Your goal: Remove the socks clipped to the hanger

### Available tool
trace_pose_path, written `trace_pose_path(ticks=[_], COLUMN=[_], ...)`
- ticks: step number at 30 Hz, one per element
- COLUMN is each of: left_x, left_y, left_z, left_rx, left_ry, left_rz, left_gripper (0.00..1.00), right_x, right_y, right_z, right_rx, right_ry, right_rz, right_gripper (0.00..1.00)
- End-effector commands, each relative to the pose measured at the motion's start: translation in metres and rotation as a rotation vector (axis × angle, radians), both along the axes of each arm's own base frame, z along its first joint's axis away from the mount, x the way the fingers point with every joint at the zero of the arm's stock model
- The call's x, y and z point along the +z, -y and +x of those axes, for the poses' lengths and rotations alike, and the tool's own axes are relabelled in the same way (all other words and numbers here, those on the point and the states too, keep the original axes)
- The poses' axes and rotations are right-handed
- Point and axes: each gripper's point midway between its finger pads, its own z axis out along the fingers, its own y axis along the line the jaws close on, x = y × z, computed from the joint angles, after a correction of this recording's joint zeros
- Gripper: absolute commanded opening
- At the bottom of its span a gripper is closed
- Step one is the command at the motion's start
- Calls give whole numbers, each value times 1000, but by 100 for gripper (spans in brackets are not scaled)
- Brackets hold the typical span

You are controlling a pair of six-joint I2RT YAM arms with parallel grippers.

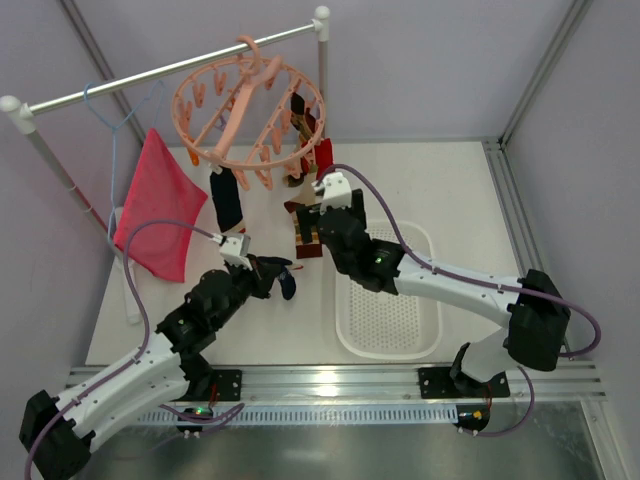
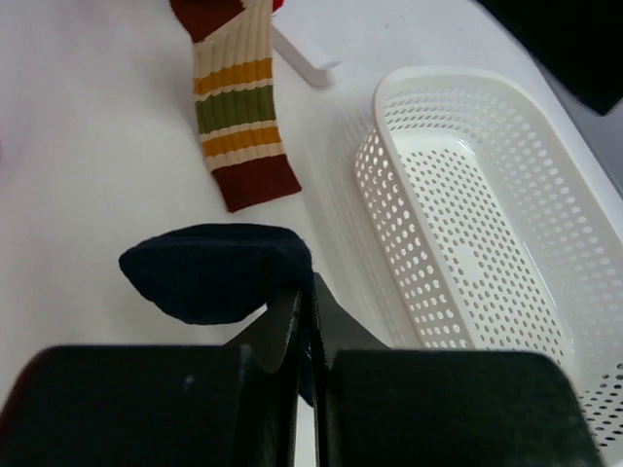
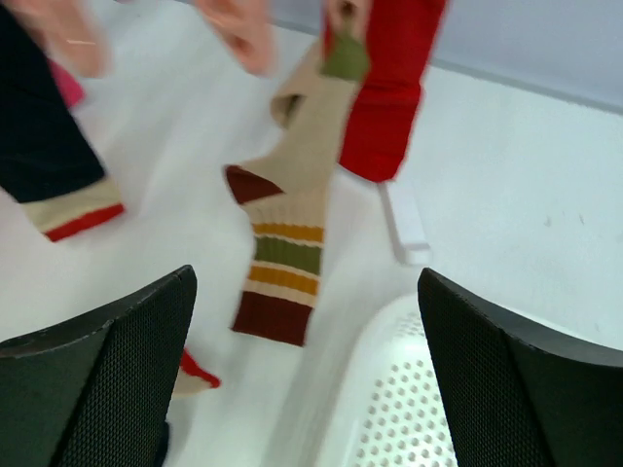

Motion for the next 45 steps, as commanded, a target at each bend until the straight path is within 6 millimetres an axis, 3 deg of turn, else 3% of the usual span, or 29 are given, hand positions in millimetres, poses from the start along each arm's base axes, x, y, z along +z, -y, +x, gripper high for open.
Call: trace_pose_path(ticks=[1,2,3,4,5,7,8,10,11,13,15,17,18,20,21,25,26,33,39,40,41,42,43,45], left_x=[32,35,36,43,53,60,75,82,102,107,125,127,140,141,152,129,110,52,39,37,37,35,35,35], left_y=[27,36,43,50,62,76,83,98,103,113,121,130,134,147,153,187,201,233,243,243,243,242,241,240], left_z=[-7,-13,-18,-21,-31,-38,-41,-52,-52,-54,-53,-50,-48,-48,-49,-45,-48,-42,-37,-36,-35,-34,-32,-31], left_rx=[-155,-221,-268,-311,-398,-479,-524,-624,-647,-697,-719,-733,-740,-763,-774,-778,-792,-723,-696,-686,-680,-673,-658,-649], left_ry=[113,126,127,141,166,159,189,161,196,183,219,214,241,238,256,223,184,118,98,95,94,91,92,94], left_rz=[-64,-70,-76,-88,-121,-153,-189,-226,-255,-270,-285,-277,-287,-286,-293,-189,-152,-21,17,24,26,30,32,39], left_gripper=[0,0,0,0,0,0,0,0,0,0,0,0,0,0,0,0,0,0,0,7,43,61,99,100], right_x=[8,-9,4,3,-13,-6,-20,-17,-31,-40,-43,-49,-51,-56,-59,-77,-79,-94,-100,-101,-101,-101,-102,-103], right_y=[47,67,82,94,115,140,162,182,204,221,242,254,266,273,277,292,294,311,315,316,315,315,315,315], right_z=[5,8,3,3,6,2,5,3,7,4,5,0,1,-2,-3,-8,-9,-20,-24,-24,-24,-24,-24,-24], right_rx=[-86,-120,-127,-141,-180,-198,-245,-265,-320,-338,-377,-393,-422,-427,-435,-469,-470,-496,-499,-501,-499,-500,-499,-494], right_ry=[8,-13,6,4,-11,4,-6,15,4,-6,0,3,11,7,4,-15,-17,-29,-37,-40,-40,-40,-43,-44], right_rz=[166,164,215,232,228,306,305,357,351,373,391,407,410,426,425,430,436,439,436,434,433,435,434,436], right_gripper=[94,94,94,94,94,94,94,94,94,95,95,95,95,94,94,95,95,95,95,95,95,95,95,95])
